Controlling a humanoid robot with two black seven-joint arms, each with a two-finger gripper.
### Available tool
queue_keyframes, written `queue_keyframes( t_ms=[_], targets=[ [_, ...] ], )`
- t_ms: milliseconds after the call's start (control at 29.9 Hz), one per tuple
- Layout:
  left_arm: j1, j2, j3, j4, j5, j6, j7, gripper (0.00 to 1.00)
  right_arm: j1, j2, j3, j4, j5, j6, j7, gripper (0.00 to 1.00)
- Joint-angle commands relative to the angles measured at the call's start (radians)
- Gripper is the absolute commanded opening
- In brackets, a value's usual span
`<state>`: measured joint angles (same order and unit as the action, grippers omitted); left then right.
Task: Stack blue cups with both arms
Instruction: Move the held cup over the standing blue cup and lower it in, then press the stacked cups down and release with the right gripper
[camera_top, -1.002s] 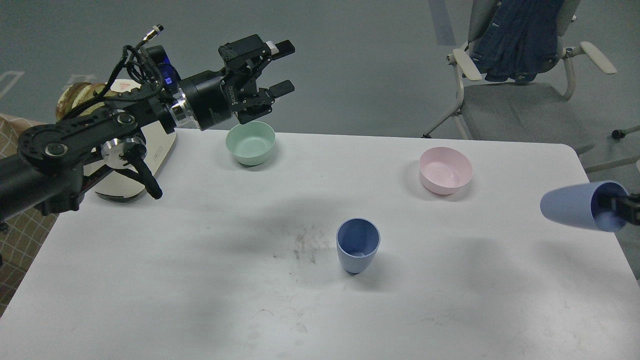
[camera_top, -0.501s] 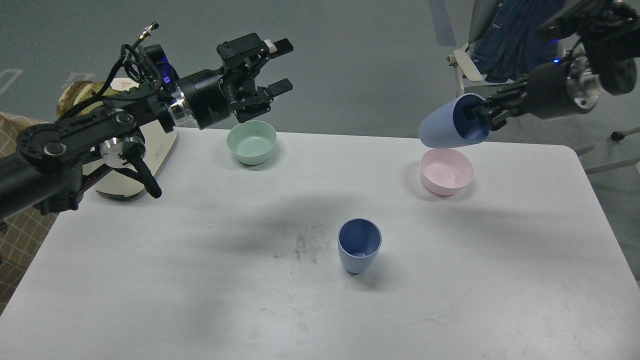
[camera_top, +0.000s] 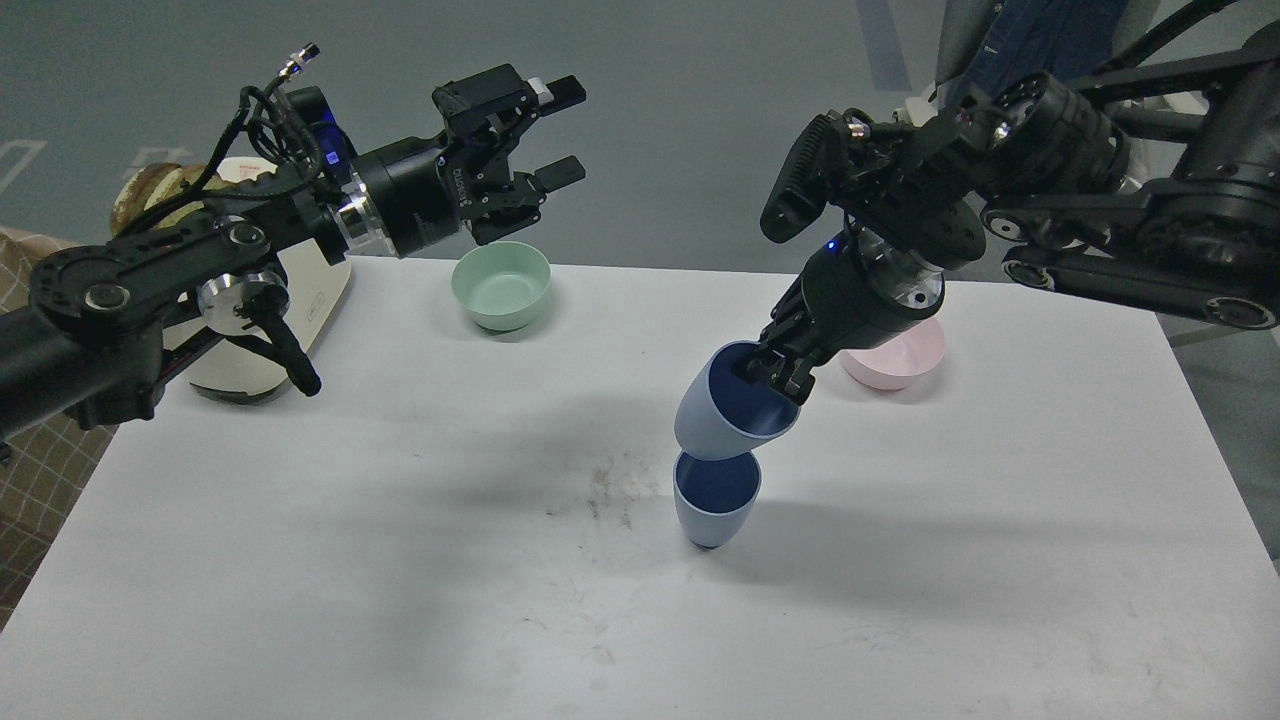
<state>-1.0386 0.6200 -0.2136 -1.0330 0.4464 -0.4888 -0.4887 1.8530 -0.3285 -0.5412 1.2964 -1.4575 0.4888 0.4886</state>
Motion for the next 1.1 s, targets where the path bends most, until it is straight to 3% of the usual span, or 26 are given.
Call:
queue_keyframes(
  t_ms=[0, 434, 468, 501, 535, 668, 902, 1069],
  targets=[
    [0.0, 0.003, 0.0, 0.001, 0.0, 0.0, 0.0, 0.87, 0.002, 0.006, -0.014, 0.017, 0.002, 0.0, 0.0, 0.0],
    [0.003, 0.012, -0.012, -0.001, 0.0, 0.0, 0.0, 0.87, 0.003, 0.023, -0.056, 0.041, 0.012, 0.0, 0.0, 0.0],
    [0.003, 0.012, -0.013, 0.001, -0.002, 0.0, 0.0, 0.87, 0.003, 0.023, -0.056, 0.041, 0.02, 0.0, 0.0, 0.17],
    [0.003, 0.012, -0.013, 0.001, -0.002, 0.0, 0.0, 0.87, 0.003, 0.023, -0.056, 0.041, 0.02, 0.0, 0.0, 0.17],
    [0.003, 0.012, -0.013, -0.001, 0.0, 0.0, 0.0, 0.87, 0.003, 0.023, -0.056, 0.041, 0.029, 0.0, 0.0, 0.34],
    [0.003, 0.01, -0.015, 0.001, 0.0, 0.0, 0.0, 0.87, 0.003, 0.023, -0.056, 0.041, 0.086, 0.0, 0.0, 0.6],
    [0.003, 0.012, -0.015, 0.001, 0.0, 0.0, 0.0, 0.87, 0.003, 0.014, -0.045, 0.018, 0.137, 0.0, 0.0, 0.77],
    [0.005, 0.012, -0.013, 0.011, 0.0, 0.0, 0.0, 0.87, 0.005, -0.041, 0.0, -0.077, 0.296, 0.0, 0.0, 0.87]
  ],
)
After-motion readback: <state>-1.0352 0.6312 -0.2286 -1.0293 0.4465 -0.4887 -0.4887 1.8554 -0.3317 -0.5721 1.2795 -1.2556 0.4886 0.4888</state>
